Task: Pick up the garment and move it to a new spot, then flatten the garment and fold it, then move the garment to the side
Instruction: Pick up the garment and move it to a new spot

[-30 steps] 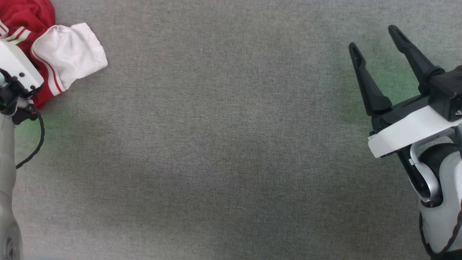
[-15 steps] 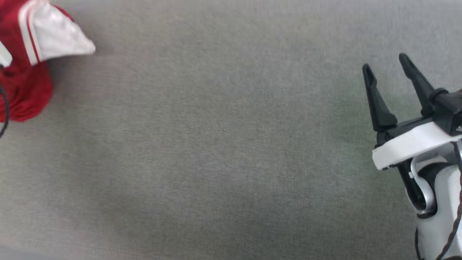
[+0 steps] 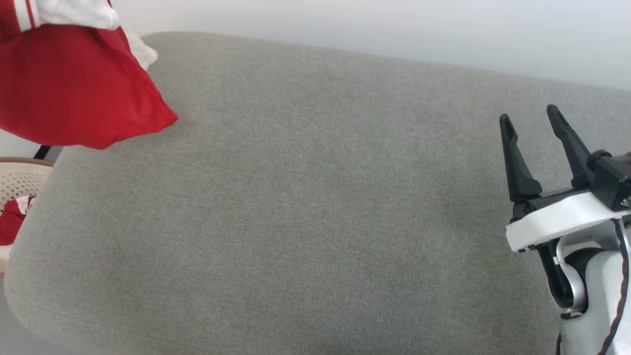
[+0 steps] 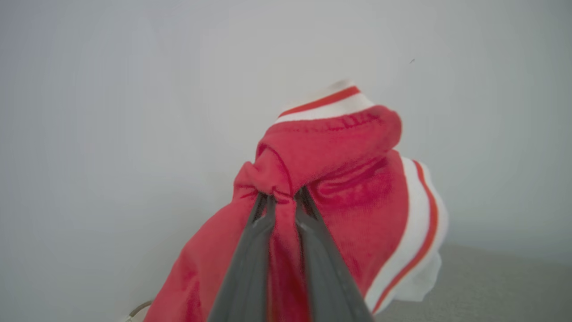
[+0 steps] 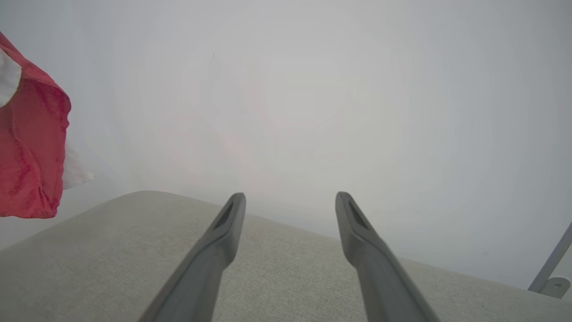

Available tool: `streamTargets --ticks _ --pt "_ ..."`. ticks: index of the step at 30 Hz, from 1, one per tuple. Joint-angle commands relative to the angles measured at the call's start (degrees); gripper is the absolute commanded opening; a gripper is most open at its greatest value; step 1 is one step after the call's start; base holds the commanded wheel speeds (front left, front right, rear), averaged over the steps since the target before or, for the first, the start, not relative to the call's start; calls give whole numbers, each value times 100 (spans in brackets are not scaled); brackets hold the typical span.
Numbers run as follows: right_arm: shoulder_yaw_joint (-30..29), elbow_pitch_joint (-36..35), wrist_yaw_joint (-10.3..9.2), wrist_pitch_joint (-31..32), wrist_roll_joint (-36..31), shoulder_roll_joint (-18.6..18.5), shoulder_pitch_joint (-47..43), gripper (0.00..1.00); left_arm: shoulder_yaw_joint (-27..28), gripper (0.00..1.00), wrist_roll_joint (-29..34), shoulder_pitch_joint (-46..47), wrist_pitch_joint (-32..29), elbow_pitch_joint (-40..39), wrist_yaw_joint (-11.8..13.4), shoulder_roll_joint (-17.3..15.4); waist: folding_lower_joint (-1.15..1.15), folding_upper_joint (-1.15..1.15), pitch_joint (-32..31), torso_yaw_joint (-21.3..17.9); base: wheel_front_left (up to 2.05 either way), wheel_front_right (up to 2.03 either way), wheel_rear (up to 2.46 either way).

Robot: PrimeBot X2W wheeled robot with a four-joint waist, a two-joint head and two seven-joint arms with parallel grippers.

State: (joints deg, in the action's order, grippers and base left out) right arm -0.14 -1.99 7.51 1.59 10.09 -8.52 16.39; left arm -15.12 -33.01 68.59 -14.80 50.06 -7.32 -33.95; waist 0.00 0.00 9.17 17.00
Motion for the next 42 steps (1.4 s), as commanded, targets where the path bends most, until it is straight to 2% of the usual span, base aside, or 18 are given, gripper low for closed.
streamTargets --ticks 1,7,8,15,24,27,30,35,42 --pt "-66 -30 -3 -41 -17 60 -102 100 -71 0 -123 -126 -159 -362 -14 -62 0 0 -163 67 0 0 0" --pt "-261 -76 -3 -83 -25 182 -213 100 -115 0 -374 -446 -798 -1583 52 -206 0 0 -338 -19 0 0 0" --pt "-261 -76 -3 -83 -25 182 -213 100 -115 0 -374 -446 -798 -1583 52 -206 0 0 -338 -19 0 0 0" --pt "-490 -99 -3 -139 -34 281 -326 100 -102 0 -660 -994 -1682 -3146 389 -340 0 0 -438 -412 0 0 0" --pt "-806 -134 -3 -203 -78 385 -534 100 -324 0 -913 -1573 -2573 -4962 806 -286 0 0 -437 -1264 0 0 0" --pt "-868 -154 -3 -226 -39 412 -570 100 -505 0 -871 -1731 -2816 -5440 921 -267 0 0 -396 -1572 0 0 0" --pt "-883 -149 -3 -252 -14 461 -679 100 -853 0 -800 -2004 -3040 -5789 1027 -109 0 0 -320 -1932 0 0 0" --pt "-805 -59 -3 -325 53 526 -730 100 -1370 0 -747 -2489 -3123 -5638 1027 158 0 0 -142 -2267 0 0 0" --pt "-414 244 -3 -463 168 557 -581 100 -1983 0 -919 -3075 -3070 -4485 825 640 0 0 74 -2633 0 0 0"
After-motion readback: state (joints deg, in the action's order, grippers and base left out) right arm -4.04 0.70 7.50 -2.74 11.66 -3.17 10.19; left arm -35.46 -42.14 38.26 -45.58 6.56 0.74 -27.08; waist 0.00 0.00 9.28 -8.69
